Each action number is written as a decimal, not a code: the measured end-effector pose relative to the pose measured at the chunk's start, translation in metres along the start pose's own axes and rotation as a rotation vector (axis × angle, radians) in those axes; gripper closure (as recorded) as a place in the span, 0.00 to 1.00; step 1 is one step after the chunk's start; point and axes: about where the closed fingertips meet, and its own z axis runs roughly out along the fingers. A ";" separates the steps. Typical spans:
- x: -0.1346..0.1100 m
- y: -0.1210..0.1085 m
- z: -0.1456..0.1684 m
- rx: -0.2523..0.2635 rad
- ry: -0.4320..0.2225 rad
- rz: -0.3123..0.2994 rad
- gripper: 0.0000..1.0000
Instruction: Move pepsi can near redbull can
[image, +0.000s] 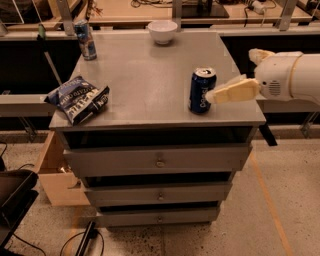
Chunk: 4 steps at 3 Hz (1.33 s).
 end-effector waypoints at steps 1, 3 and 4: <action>0.007 -0.004 0.025 0.004 -0.061 0.064 0.00; 0.015 -0.004 0.045 0.009 -0.132 0.132 0.00; 0.016 -0.003 0.052 0.000 -0.166 0.150 0.00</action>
Offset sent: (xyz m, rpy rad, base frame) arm 0.0368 0.0175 -0.0335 0.2092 -0.0127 -0.0519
